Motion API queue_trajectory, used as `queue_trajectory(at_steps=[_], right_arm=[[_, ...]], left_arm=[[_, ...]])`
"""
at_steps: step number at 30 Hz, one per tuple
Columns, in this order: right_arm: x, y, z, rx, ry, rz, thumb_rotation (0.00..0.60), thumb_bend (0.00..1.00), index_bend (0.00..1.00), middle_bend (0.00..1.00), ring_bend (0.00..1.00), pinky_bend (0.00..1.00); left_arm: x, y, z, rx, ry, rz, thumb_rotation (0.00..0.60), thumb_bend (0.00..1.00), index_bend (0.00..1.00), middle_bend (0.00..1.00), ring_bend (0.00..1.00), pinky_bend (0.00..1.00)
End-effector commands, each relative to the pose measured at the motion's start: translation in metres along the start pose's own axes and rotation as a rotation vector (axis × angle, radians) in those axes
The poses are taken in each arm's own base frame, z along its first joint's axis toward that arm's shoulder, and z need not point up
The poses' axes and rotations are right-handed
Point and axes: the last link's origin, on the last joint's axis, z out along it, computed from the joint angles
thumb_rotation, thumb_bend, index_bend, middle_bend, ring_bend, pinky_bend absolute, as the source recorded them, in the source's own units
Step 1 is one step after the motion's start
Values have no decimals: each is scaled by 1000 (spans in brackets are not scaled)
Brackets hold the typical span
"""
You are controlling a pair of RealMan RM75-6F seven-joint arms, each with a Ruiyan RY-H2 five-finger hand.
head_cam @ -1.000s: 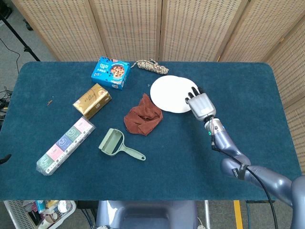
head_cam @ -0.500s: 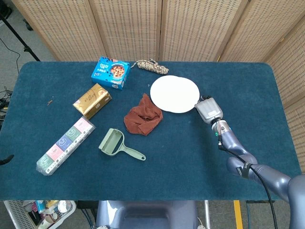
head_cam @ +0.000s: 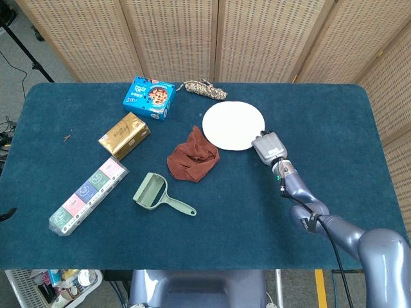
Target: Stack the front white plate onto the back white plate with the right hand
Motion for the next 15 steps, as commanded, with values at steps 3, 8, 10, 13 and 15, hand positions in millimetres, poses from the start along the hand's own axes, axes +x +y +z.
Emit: queue_trajectory(at_steps=[3, 8, 10, 13, 15], right_arm=[[7, -7, 8, -12, 20, 16, 600, 964, 465, 347, 185, 231], [7, -9, 8, -14, 15, 16, 600, 964, 461, 347, 189, 231], [6, -9, 8, -16, 10, 18, 600, 965, 459, 347, 189, 231], [6, -7, 9, -31, 21, 16, 600, 964, 460, 347, 189, 231], [6, -6, 9, -39, 25, 20, 600, 965, 461, 347, 189, 231]], left_arm=[[-1, 0, 0, 5, -4, 3, 600, 14, 9, 0, 0, 0], [0, -1, 1, 10, -4, 1, 600, 14, 9, 0, 0, 0], [-1, -1, 1, 10, -7, 0, 600, 14, 9, 0, 0, 0], [0, -1, 1, 7, -6, -1, 600, 14, 9, 0, 0, 0], [1, -1, 1, 7, -1, -4, 600, 14, 9, 0, 0, 0]])
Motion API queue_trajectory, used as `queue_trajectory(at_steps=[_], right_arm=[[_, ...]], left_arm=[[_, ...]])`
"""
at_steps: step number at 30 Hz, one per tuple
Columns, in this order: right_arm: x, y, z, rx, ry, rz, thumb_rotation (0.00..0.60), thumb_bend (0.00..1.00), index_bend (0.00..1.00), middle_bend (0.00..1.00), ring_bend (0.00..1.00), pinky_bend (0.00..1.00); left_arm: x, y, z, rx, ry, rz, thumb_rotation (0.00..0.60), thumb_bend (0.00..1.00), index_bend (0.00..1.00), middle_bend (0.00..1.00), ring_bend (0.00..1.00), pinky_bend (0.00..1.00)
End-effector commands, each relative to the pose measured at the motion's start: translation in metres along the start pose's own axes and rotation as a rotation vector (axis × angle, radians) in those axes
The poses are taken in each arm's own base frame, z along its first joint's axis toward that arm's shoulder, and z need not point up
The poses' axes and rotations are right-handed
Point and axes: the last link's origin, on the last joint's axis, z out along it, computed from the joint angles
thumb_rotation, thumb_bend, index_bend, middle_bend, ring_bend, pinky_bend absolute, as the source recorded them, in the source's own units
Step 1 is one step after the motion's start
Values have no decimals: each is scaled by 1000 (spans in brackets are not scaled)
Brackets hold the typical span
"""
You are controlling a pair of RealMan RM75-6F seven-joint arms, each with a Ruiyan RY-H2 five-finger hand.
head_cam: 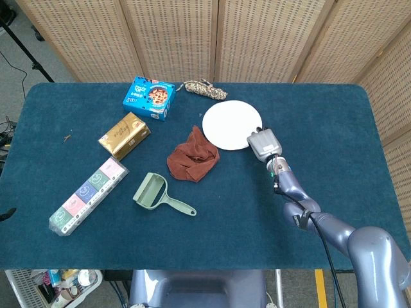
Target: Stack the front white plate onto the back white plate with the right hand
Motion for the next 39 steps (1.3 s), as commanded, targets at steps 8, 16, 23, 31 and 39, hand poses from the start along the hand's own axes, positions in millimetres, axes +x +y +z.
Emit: queue_trajectory(at_steps=[8, 16, 23, 31, 39], right_arm=[[10, 8, -5, -17, 43, 11, 600, 965, 461, 347, 189, 230], [-2, 26, -4, -64, 4, -28, 600, 964, 460, 347, 189, 221], [-10, 13, 0, -41, -19, -34, 600, 964, 461, 347, 189, 221], [-6, -5, 6, -13, -9, -30, 600, 964, 461, 347, 189, 221], [-3, -23, 9, 14, 6, -18, 600, 964, 458, 347, 189, 216]], left_arm=[[0, 0, 0, 1, -2, 2, 600, 14, 9, 0, 0, 0], [-1, 2, -1, -6, 0, 3, 600, 14, 9, 0, 0, 0], [0, 1, -1, -2, 3, 2, 600, 14, 9, 0, 0, 0], [0, 0, -1, 2, 2, 1, 600, 14, 9, 0, 0, 0], [-1, 0, -1, 4, 1, 2, 600, 14, 10, 0, 0, 0]])
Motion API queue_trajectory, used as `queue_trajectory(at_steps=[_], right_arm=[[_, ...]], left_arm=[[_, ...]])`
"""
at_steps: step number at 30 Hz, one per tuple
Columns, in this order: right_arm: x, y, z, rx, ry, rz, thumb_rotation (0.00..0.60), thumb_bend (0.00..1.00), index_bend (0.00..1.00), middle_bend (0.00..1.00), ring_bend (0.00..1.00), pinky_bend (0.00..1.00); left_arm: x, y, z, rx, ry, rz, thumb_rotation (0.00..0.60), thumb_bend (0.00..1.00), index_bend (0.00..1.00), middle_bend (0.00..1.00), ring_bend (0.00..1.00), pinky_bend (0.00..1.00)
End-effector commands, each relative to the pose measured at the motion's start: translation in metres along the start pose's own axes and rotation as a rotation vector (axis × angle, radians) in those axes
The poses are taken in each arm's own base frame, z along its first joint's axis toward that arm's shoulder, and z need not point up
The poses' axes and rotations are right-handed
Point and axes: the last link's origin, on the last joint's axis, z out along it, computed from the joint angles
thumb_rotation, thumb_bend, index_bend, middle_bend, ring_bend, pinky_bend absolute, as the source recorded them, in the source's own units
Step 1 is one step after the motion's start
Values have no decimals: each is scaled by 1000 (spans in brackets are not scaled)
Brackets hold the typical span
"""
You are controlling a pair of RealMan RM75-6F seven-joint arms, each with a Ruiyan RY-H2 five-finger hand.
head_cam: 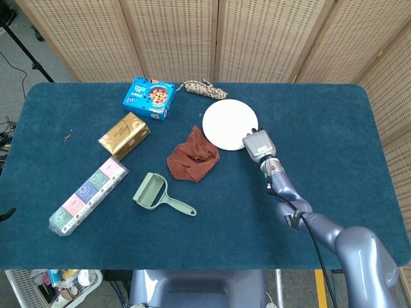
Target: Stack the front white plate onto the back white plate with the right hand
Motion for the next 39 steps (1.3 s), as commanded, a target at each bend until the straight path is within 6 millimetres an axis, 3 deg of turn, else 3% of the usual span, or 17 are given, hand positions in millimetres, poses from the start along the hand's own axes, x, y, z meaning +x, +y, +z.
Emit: queue_trajectory(at_steps=[1, 8, 10, 11, 13, 15, 18, 22, 24, 28, 33, 39], right_arm=[[3, -3, 1, -2, 16, -3, 600, 964, 458, 347, 189, 211], [23, 15, -7, -49, 93, 40, 600, 913, 409, 323, 189, 148], [29, 22, -14, -57, 115, 56, 600, 797, 363, 300, 184, 139], [33, 27, -19, -64, 134, 61, 600, 692, 329, 280, 176, 133], [38, 37, -30, -76, 166, 67, 600, 470, 245, 225, 143, 114], [40, 45, -40, -86, 189, 77, 600, 164, 120, 109, 63, 56], [41, 67, -71, -105, 261, 113, 600, 2, 6, 2, 0, 0], [32, 93, -109, -122, 339, 113, 600, 0, 0, 0, 0, 0], [18, 110, -140, -127, 384, 136, 600, 0, 0, 0, 0, 0], [-10, 130, -183, -124, 425, 185, 600, 0, 0, 0, 0, 0], [-42, 149, -226, -169, 428, 247, 600, 0, 0, 0, 0, 0], [-66, 158, -257, -208, 406, 234, 600, 0, 0, 0, 0, 0]], left_arm=[[0, 0, 0, 1, 0, -2, 600, 14, 9, 0, 0, 0], [2, -2, 0, 4, 5, -7, 600, 14, 9, 0, 0, 0], [2, -2, 0, 0, 2, -8, 600, 14, 9, 0, 0, 0], [2, -1, -1, -3, 1, -7, 600, 14, 9, 0, 0, 0], [2, 0, -1, -9, 0, -6, 600, 13, 9, 0, 0, 0], [2, 1, -2, -15, -1, -7, 600, 14, 9, 0, 0, 0], [2, 3, -4, -32, 1, -5, 600, 14, 9, 0, 0, 0], [1, 6, -8, -57, -4, -7, 600, 14, 9, 0, 0, 0], [1, 9, -11, -78, -6, -9, 600, 15, 9, 0, 0, 0], [1, 13, -16, -107, -5, -12, 600, 14, 9, 0, 0, 0], [-1, 16, -19, -140, -10, -8, 600, 14, 9, 0, 0, 0], [-3, 16, -21, -160, -13, -11, 600, 14, 9, 0, 0, 0]])
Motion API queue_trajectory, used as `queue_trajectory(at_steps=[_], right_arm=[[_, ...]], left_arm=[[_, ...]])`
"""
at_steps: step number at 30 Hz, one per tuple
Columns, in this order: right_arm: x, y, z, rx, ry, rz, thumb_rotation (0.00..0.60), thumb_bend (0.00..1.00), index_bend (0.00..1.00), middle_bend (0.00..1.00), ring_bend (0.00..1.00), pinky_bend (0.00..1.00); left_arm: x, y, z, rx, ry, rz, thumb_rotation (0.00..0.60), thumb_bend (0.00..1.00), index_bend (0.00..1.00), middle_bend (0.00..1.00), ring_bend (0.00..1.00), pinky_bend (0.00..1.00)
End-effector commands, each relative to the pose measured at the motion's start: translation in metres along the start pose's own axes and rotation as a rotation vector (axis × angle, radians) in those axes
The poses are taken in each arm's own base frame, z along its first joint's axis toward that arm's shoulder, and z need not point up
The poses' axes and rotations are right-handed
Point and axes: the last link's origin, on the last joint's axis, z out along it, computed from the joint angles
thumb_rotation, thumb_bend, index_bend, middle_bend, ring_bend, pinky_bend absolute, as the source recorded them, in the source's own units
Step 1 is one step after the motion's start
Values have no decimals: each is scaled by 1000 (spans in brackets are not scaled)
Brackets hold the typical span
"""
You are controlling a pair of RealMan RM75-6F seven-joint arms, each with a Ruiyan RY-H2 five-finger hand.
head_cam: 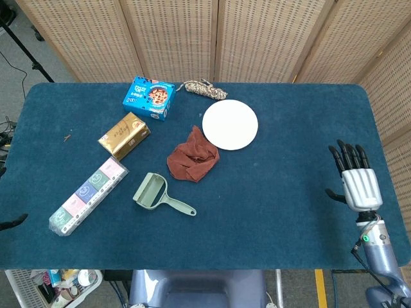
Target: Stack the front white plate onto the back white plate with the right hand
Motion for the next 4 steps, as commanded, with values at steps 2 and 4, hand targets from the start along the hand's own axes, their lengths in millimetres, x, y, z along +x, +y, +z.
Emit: queue_trajectory(at_steps=[2, 4], right_arm=[[-3, 10, -21, -15, -8, -13, 600, 0, 0, 0, 0, 0], [-4, 12, -27, -22, -5, -8, 600, 0, 0, 0, 0, 0]], left_arm=[[0, 0, 0, -7, 3, -2, 600, 14, 9, 0, 0, 0], [1, 2, -1, -16, 6, -5, 600, 14, 9, 0, 0, 0]])
